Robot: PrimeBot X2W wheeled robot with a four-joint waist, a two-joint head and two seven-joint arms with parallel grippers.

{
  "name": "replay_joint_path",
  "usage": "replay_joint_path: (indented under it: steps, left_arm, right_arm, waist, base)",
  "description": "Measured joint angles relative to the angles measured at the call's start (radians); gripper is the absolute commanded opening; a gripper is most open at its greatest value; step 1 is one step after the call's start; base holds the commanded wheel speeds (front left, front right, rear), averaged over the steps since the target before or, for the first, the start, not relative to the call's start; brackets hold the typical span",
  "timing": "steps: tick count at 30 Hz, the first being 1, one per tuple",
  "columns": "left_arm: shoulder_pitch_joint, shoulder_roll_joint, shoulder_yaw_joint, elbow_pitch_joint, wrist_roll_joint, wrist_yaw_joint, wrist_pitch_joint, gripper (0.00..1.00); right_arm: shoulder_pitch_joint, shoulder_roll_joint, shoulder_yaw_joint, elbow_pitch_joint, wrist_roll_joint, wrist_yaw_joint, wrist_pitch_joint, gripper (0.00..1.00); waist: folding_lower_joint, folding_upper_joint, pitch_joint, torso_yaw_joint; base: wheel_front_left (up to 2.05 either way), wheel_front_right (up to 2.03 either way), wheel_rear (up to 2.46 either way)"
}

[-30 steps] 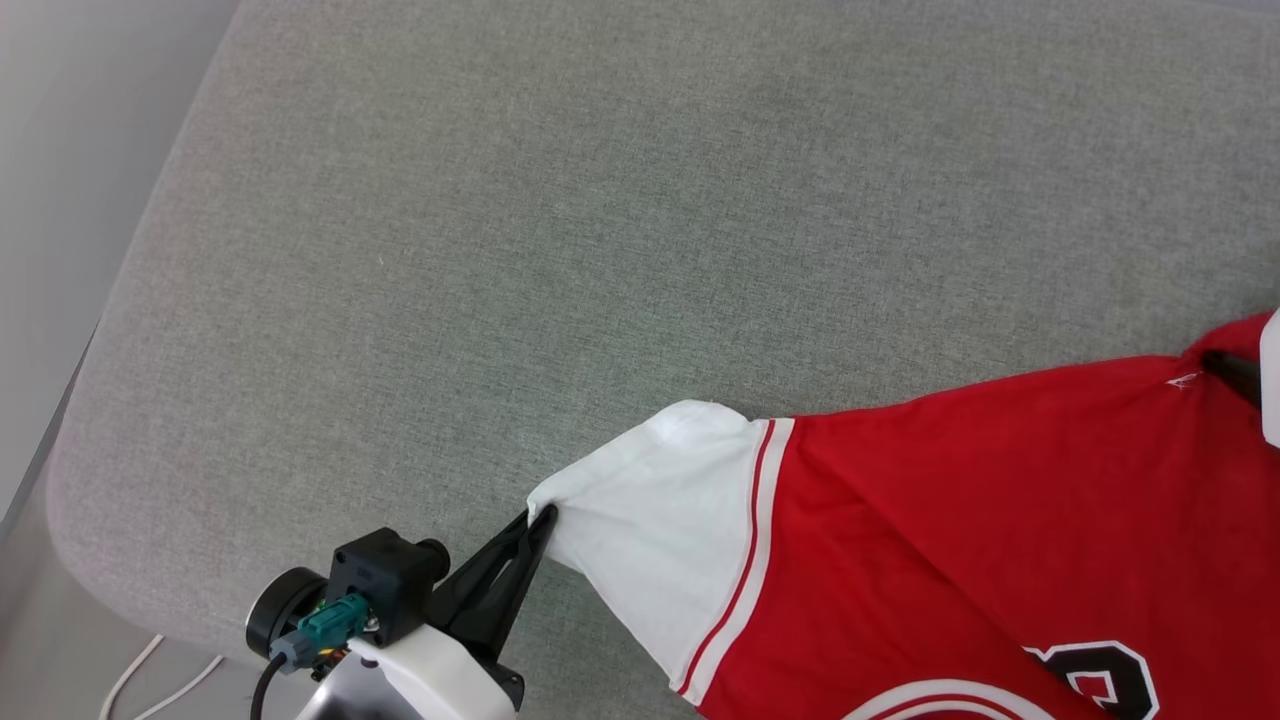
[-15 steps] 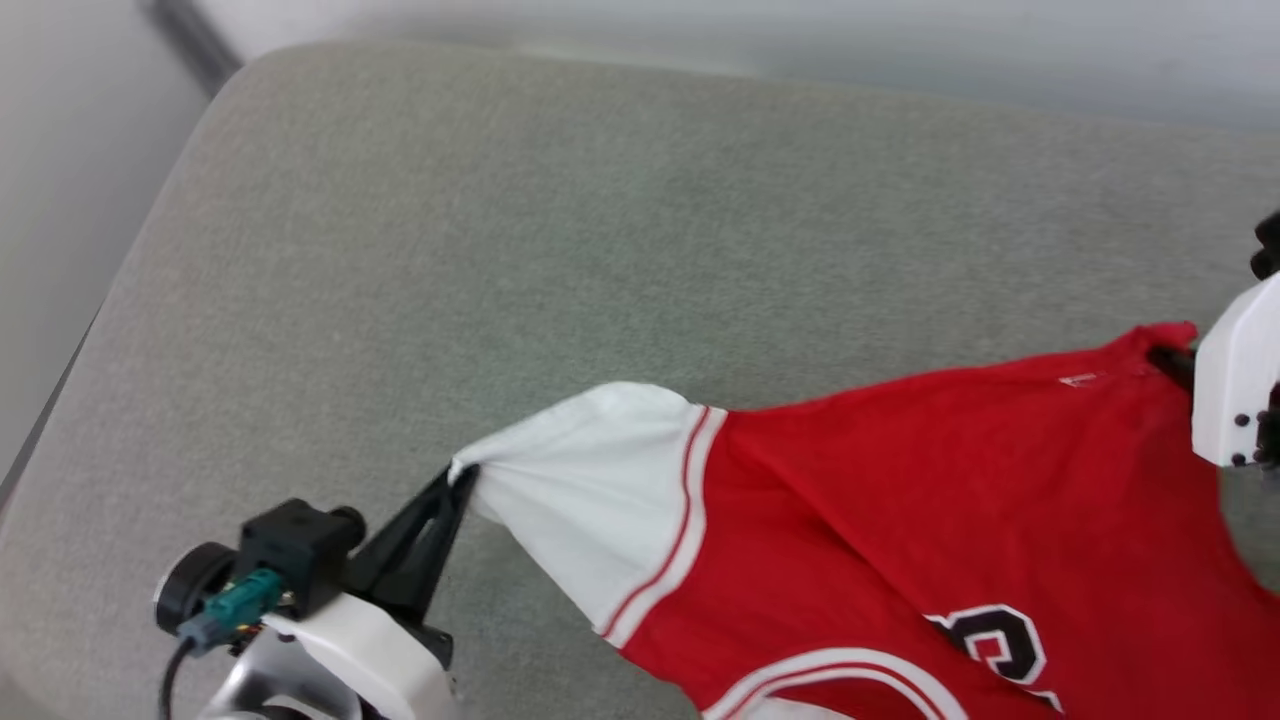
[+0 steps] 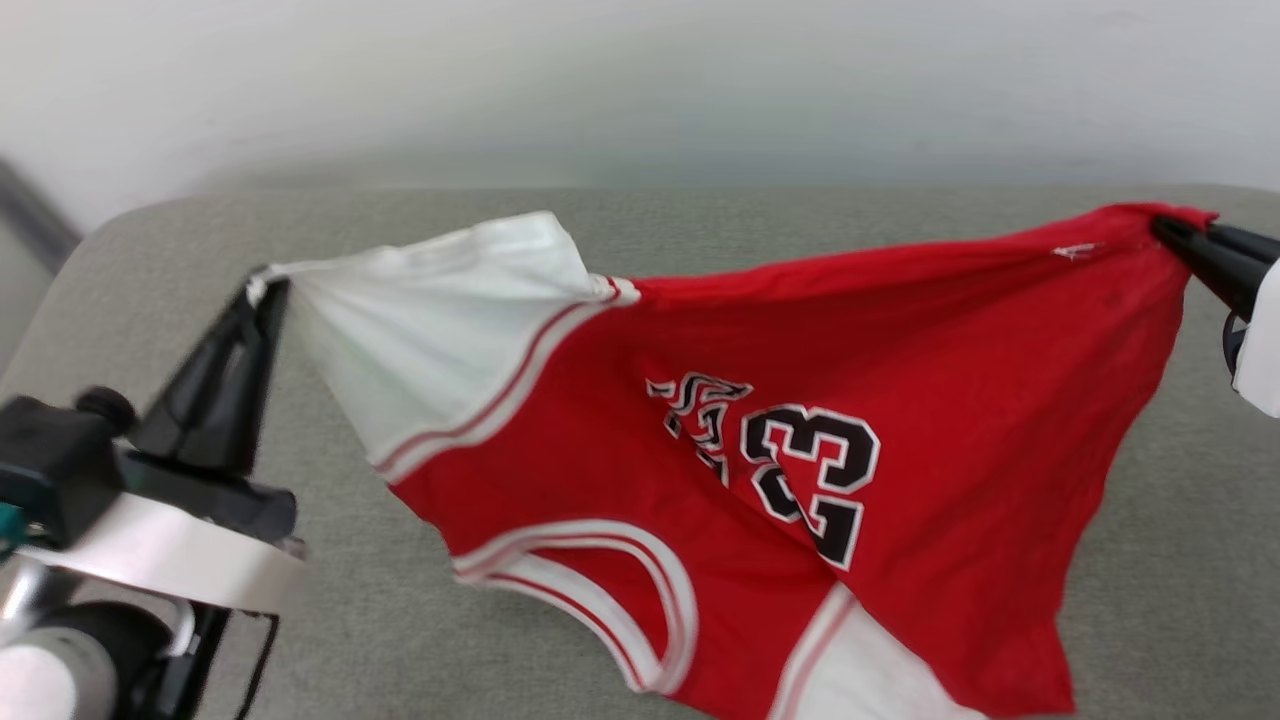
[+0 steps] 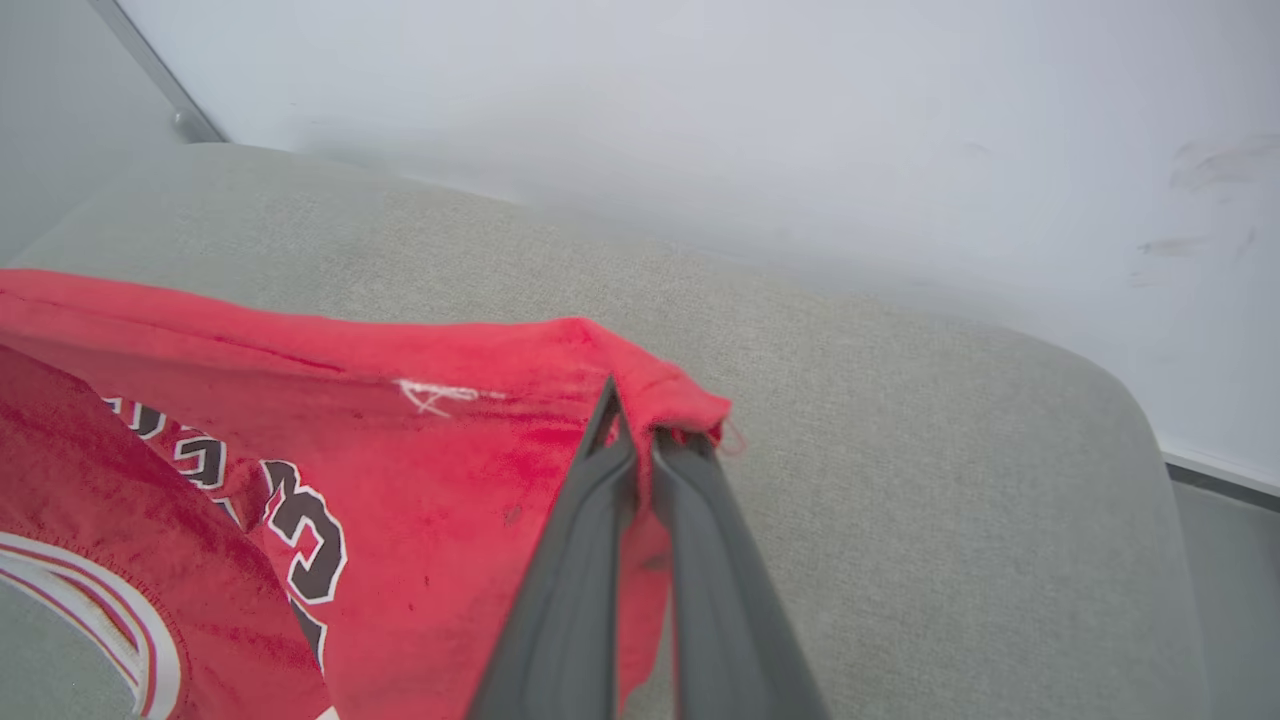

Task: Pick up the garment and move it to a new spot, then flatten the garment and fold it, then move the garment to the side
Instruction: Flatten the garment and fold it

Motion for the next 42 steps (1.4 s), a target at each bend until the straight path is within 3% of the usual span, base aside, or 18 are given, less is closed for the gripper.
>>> replay_joint_path:
  steps: [9,11,20,26,35,42]
  left_arm:
    - [-0.121,0.029,0.098,-0.059,-0.002,0.010,-0.044,0.00]
    - [-0.183,0.043,0.122,-0.081,0.007,0.004,-0.063,0.00]
    - [-0.338,0.075,0.166,-0.094,0.005,0.002,-0.060,0.00]
    - [-0.499,0.083,0.178,-0.044,-0.031,-0.012,-0.052,0.00]
    - [-0.848,0.117,0.121,0.125,-0.042,-0.089,-0.005,0.00]
    - [-1.202,0.114,0.028,0.389,0.030,-0.168,-0.018,0.00]
  right_arm:
    - [0.000,0.047,-0.047,-0.159,-0.021,0.000,-0.010,0.00]
    - [-0.014,0.039,-0.038,-0.231,-0.078,0.000,-0.029,0.00]
    - [-0.074,0.103,-0.072,-0.290,-0.099,0.000,-0.051,0.00]
    - [-0.141,0.106,-0.080,-0.286,-0.139,0.000,-0.110,0.00]
    - [-0.328,0.106,-0.074,-0.215,-0.211,0.000,-0.190,0.00]
    - [-0.569,0.114,-0.063,-0.076,-0.303,0.000,-0.304,0.00]
  waist:
    - [0.0000,0.0000,-0.039,-0.096]
    - [0.0000,0.0000,-0.043,-0.123]
    - [0.0000,0.0000,-0.016,-0.164]
    - [0.0000,0.0000,0.023,-0.172]
    - [0.0000,0.0000,0.160,-0.170]
    - [0.0001,0.0000,0.319,-0.163]
  base:
    - [0.00,0.00,0.00]
    - [0.00,0.00,0.00]
    - [0.00,0.00,0.00]
    - [0.00,0.00,0.00]
    - [0.00,0.00,0.00]
    - [0.00,0.00,0.00]
